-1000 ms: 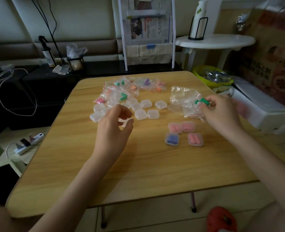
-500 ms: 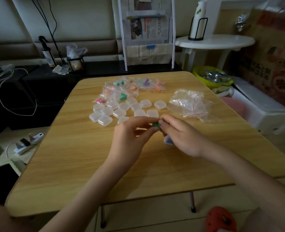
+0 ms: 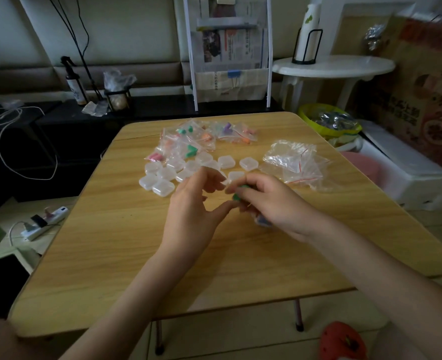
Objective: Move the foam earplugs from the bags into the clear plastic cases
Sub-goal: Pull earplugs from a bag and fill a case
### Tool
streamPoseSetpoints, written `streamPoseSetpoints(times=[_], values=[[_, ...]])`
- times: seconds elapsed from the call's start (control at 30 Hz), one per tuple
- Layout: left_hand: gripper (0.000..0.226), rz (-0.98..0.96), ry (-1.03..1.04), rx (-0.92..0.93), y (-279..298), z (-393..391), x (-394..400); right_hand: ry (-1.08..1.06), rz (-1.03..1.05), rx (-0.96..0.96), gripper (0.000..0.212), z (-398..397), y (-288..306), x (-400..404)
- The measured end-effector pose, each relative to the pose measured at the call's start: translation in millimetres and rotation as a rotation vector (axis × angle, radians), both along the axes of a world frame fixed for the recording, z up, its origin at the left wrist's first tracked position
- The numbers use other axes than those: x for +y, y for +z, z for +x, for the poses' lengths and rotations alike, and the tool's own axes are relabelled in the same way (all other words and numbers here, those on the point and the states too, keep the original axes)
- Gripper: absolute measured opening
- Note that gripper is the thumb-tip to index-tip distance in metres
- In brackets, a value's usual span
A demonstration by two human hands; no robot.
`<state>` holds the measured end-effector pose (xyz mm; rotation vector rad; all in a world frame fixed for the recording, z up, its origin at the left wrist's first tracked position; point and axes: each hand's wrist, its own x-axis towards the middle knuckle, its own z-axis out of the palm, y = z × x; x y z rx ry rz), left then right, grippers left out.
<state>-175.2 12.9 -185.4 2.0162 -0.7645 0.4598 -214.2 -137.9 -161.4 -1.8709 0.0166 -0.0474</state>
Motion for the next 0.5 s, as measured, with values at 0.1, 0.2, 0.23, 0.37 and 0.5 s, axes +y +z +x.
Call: streamPoseSetpoints(times=[0.1,0.2,0.23,0.37,0.5], values=[[0.039,0.018,0.066,0.068,-1,10,7,-0.133,-0.049,-0.003,0.032,17,5,-7],[0.036,0.019,0.119,0.168,0,18,15,-0.204,-0.170,-0.030,0.039,41,11,-19],[0.034,0.021,0.131,0.192,0,20,16,-0.215,-0.217,-0.035,0.041,49,11,-22],[0.027,0.022,0.139,0.241,1,25,19,-0.218,-0.572,-0.027,0.033,72,5,-27],[0.023,0.021,0.129,0.258,1,28,19,-0.042,-0.950,0.086,0.039,79,3,-26]])
